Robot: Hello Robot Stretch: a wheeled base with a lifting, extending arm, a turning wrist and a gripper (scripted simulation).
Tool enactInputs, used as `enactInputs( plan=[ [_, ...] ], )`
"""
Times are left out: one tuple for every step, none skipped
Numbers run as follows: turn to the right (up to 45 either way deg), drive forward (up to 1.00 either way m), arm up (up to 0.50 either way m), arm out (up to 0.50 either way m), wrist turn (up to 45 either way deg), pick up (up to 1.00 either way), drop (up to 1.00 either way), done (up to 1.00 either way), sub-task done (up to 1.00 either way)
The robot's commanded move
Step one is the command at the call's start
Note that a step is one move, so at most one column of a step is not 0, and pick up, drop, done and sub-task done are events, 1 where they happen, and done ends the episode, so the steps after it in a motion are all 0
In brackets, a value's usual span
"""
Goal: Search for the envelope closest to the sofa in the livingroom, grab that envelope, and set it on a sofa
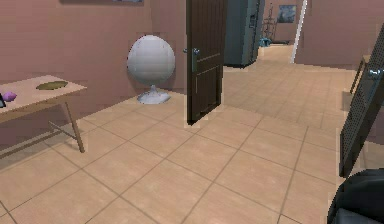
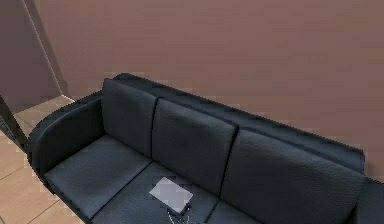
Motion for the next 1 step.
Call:
enactInputs(
  plan=[
    [0.0,0.0,0.0,0.0,0.0,1.0,0.0,0.0,0.0]
  ],
)
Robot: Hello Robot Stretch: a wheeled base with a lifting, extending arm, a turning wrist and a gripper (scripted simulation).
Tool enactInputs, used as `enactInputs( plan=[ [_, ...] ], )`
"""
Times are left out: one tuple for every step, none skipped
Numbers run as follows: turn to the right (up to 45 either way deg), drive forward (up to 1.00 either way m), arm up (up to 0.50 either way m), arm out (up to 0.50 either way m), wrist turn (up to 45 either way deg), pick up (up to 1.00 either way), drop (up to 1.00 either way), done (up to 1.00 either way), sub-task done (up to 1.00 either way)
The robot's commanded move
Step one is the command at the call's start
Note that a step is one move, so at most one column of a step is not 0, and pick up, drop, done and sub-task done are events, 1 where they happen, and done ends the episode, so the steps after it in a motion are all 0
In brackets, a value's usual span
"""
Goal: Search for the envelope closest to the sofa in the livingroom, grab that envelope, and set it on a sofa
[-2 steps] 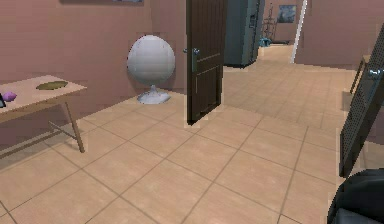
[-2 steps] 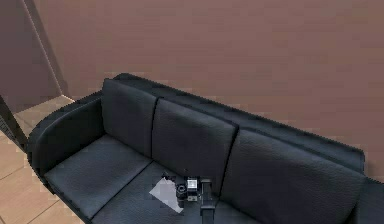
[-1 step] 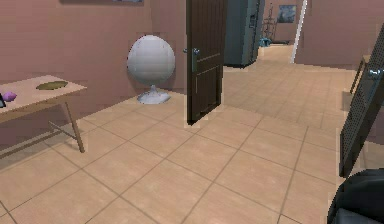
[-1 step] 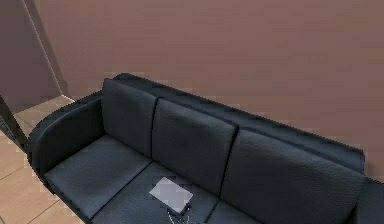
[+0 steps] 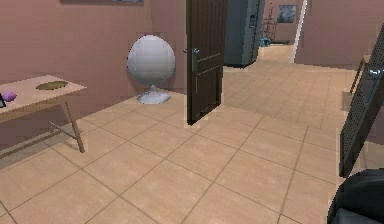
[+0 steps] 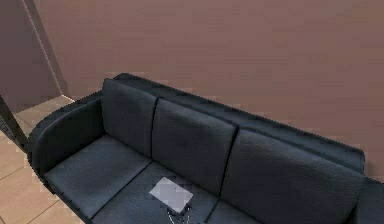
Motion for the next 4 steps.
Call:
enactInputs(
  plan=[
    [0.0,0.0,0.1,0.0,0.0,0.0,0.0,0.0,0.0],
    [0.0,0.0,0.5,0.0,0.0,0.0,0.0,0.0,0.0],
    [0.0,0.0,0.16,0.0,0.0,0.0,0.0,0.0,0.0],
    [0.0,0.0,0.0,0.0,-45.0,0.0,0.0,0.0,0.0]
  ],
)
